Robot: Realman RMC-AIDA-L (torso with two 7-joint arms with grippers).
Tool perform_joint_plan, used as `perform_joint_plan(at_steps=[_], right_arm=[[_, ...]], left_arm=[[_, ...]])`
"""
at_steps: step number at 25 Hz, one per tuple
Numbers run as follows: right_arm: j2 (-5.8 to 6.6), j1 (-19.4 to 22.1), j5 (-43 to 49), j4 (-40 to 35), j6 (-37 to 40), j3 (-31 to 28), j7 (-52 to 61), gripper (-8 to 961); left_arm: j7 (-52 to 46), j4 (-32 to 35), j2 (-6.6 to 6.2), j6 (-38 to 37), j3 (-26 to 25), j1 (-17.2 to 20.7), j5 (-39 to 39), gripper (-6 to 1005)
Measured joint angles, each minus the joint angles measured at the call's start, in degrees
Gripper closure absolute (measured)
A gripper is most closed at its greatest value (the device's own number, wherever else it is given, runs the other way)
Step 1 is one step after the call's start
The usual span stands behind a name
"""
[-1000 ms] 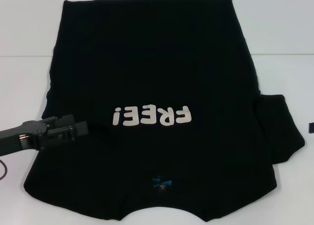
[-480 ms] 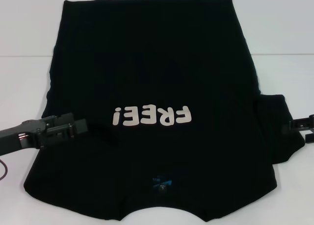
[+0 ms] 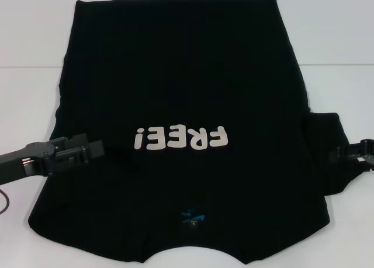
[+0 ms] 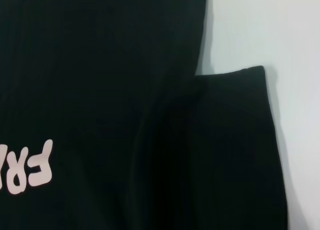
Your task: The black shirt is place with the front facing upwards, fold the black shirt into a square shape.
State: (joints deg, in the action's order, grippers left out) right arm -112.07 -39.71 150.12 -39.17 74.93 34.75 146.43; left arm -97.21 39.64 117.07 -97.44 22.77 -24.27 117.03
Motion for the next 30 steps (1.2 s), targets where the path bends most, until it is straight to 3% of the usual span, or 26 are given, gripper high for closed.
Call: perform_joint_plan(at_steps=[9, 18, 30], right_arm=[[-0.73, -0.16, -0.26, 0.31, -0.90, -0.56, -0.85, 193], [-0.38, 0.08, -1.30, 0.20, -0.89, 0.02, -1.15, 197], [0.08, 0.32, -1.15, 0.10, -0.89, 0.32, -0.82, 651]], left_arm=[[0.00, -0.03, 0.12, 0.18, 0.00, -0.21, -0.11, 186], [-0.58, 0.00, 0.08, -0.17, -0.01, -0.23, -1.10, 187], [-0.79, -0.10, 0.09, -0.22, 0.00, -0.36, -1.19, 187]])
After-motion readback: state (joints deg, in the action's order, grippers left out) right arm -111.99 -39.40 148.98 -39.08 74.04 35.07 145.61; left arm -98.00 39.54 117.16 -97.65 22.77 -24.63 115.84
